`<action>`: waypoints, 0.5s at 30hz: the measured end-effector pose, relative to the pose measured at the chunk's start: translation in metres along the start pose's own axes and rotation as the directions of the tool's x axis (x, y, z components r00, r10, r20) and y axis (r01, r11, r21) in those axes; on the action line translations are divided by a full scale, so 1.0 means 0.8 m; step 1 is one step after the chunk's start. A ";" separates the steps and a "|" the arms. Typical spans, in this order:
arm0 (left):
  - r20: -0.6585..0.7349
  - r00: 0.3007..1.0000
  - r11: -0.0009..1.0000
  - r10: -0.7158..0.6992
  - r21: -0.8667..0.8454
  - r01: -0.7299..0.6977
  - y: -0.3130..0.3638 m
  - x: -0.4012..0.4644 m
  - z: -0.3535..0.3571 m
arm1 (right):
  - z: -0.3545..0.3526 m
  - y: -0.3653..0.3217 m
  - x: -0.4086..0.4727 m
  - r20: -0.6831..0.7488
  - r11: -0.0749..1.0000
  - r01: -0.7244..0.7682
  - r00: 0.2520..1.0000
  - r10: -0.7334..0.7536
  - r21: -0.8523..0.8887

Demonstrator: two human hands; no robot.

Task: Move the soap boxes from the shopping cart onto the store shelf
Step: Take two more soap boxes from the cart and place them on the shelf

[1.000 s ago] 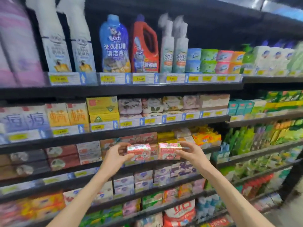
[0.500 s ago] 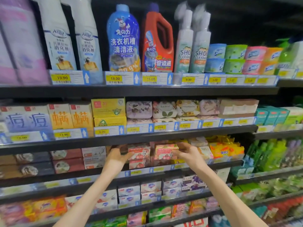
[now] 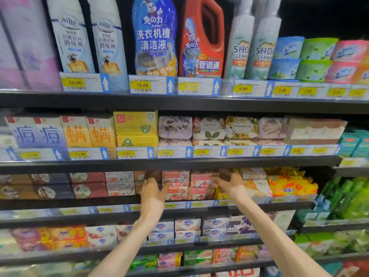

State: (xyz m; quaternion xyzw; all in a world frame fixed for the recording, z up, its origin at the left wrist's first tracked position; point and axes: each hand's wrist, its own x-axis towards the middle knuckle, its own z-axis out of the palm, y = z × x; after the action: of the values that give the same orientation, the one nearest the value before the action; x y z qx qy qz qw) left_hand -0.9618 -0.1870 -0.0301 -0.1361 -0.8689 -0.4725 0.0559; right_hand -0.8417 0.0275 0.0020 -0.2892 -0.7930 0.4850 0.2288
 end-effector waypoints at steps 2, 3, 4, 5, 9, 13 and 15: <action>-0.001 1.000 1.000 -0.015 -0.006 0.015 0.001 -0.002 0.001 | 0.005 -0.004 -0.002 -0.024 1.000 -0.024 0.999 0.023 -0.013; -0.002 1.000 1.000 -0.016 -0.007 0.016 0.001 -0.003 0.001 | 0.006 -0.007 -0.004 -0.037 0.999 -0.033 0.999 0.032 -0.026; -0.006 1.000 1.000 -0.014 -0.006 0.014 0.001 -0.004 0.001 | 0.007 -0.010 -0.005 -0.047 0.999 -0.032 0.998 0.030 -0.041; -0.011 1.000 1.000 -0.011 -0.009 0.010 -0.001 -0.004 0.001 | 0.008 -0.011 -0.005 -0.054 0.997 -0.039 0.998 0.036 -0.062; -0.025 1.000 1.000 0.009 -0.029 -0.010 -0.006 -0.006 0.003 | 0.014 -0.010 -0.005 -0.073 0.983 -0.070 0.996 0.058 -0.168; -0.030 0.999 1.000 0.012 -0.017 -0.012 -0.007 -0.007 0.005 | 0.020 -0.010 -0.007 -0.096 0.964 -0.048 0.995 0.024 -0.261; -0.028 1.000 1.000 0.010 -0.013 -0.011 -0.009 -0.006 0.006 | 0.022 -0.009 -0.007 -0.111 0.960 -0.039 0.994 0.009 -0.276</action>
State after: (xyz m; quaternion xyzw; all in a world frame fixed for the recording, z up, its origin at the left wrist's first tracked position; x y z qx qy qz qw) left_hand -0.9593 -0.1875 -0.0392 -0.1344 -0.8643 -0.4796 0.0699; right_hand -0.8507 0.0104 0.0006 -0.3540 -0.8359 0.3553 0.2229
